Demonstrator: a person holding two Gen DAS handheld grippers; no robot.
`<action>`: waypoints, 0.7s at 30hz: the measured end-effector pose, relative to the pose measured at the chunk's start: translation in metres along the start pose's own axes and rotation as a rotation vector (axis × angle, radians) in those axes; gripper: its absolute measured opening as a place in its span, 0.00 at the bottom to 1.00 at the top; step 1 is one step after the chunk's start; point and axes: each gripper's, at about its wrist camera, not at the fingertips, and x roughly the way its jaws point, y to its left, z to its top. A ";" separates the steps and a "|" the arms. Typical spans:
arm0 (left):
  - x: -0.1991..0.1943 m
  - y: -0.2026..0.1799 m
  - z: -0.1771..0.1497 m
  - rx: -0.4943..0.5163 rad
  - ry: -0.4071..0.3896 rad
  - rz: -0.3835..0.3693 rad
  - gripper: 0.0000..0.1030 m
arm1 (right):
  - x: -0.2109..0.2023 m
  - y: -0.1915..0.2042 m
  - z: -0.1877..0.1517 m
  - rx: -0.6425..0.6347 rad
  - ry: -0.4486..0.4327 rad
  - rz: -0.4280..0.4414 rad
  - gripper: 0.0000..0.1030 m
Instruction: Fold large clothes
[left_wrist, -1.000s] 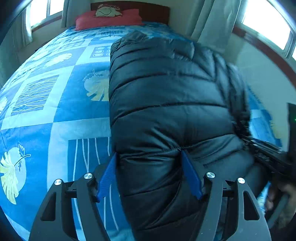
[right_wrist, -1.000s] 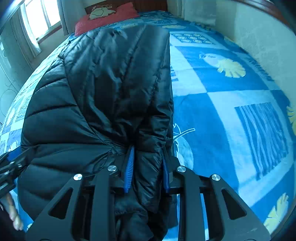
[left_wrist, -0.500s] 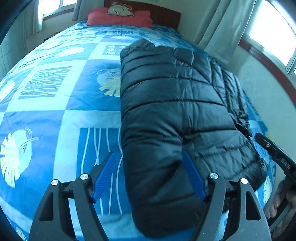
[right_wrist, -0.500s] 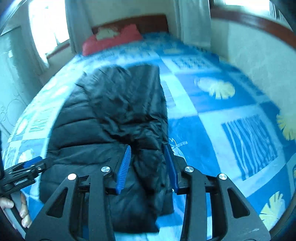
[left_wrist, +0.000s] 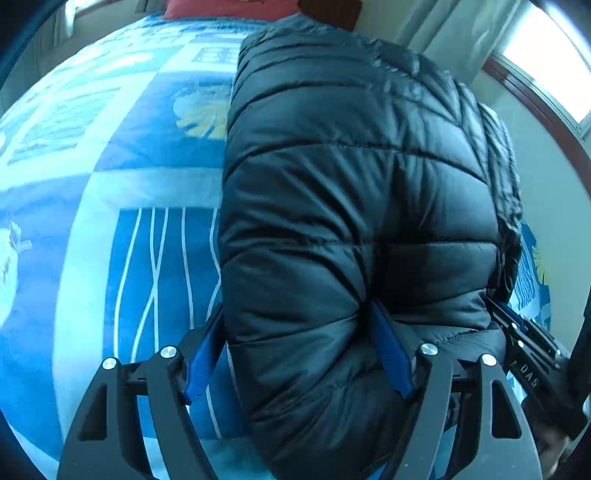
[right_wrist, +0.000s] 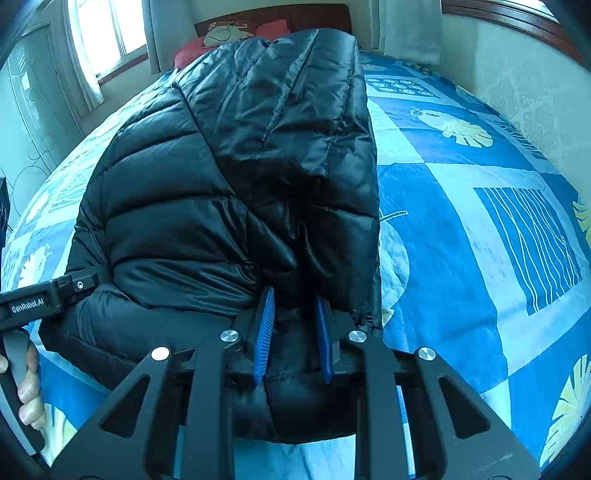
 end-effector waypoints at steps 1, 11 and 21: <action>-0.007 -0.003 0.001 0.022 -0.002 0.013 0.70 | -0.002 -0.002 0.002 0.004 0.008 0.008 0.21; -0.084 -0.020 0.076 0.078 -0.251 0.047 0.66 | -0.074 0.015 0.099 -0.039 -0.195 0.075 0.26; -0.007 -0.024 0.123 0.053 -0.177 0.098 0.69 | 0.025 0.007 0.143 -0.038 -0.112 0.062 0.25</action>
